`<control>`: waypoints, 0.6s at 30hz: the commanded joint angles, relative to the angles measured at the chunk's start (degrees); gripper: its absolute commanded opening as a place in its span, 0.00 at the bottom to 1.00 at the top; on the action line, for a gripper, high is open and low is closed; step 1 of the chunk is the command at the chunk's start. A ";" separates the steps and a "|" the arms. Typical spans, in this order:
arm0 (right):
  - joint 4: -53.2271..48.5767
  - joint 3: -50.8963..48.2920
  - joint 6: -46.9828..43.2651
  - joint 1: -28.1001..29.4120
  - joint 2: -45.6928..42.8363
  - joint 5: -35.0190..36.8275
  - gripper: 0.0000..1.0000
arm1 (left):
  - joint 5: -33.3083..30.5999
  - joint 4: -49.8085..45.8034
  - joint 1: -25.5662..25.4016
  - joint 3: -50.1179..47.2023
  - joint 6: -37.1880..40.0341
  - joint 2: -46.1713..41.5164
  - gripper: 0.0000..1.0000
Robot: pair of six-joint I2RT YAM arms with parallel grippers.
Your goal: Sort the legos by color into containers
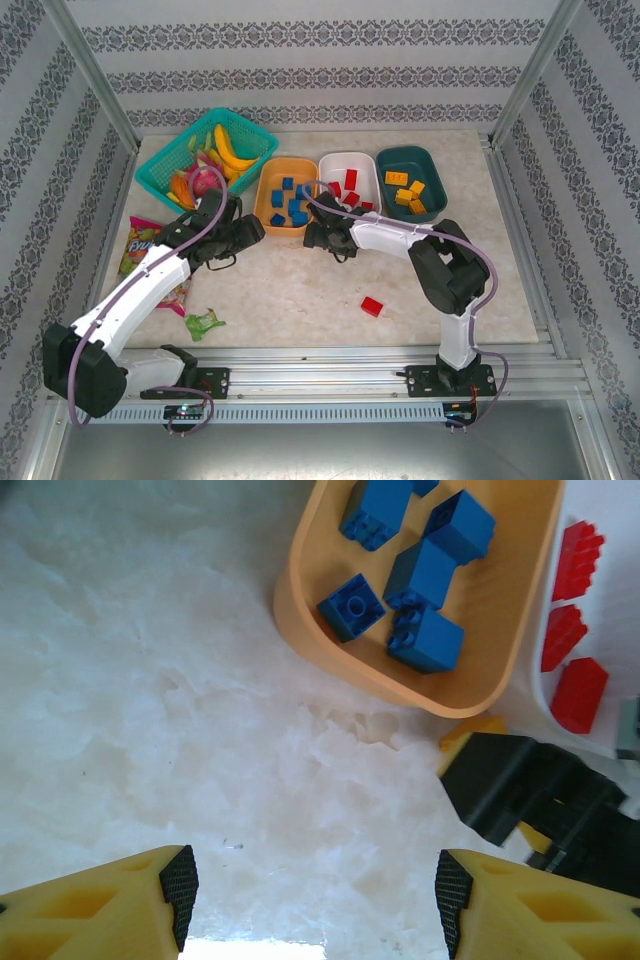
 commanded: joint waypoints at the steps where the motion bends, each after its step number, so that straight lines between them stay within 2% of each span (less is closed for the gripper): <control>1: 1.75 2.15 1.88 0.41 2.09 3.03 0.87 | 0.02 -0.14 -0.59 -0.80 -0.95 -1.42 0.67; 4: 1.69 3.55 2.22 0.35 3.49 3.57 0.83 | 0.96 -0.08 -0.62 -1.30 -1.05 -1.94 0.67; 9: 2.35 5.28 2.38 0.25 5.66 3.23 0.70 | 2.56 -0.73 -0.62 -1.48 -1.10 -2.21 0.66; 13: 0.96 6.27 2.66 0.31 6.35 3.03 0.56 | 2.90 -1.28 -0.62 -1.50 -1.02 -2.39 0.66; 15: 0.91 5.13 3.21 0.54 5.41 3.38 0.44 | 3.18 -1.24 -0.62 -1.72 -1.01 -2.35 0.66; 18: 0.25 3.37 3.83 0.72 3.22 3.74 0.34 | 3.60 -0.89 -0.62 -2.08 -1.23 -2.32 0.65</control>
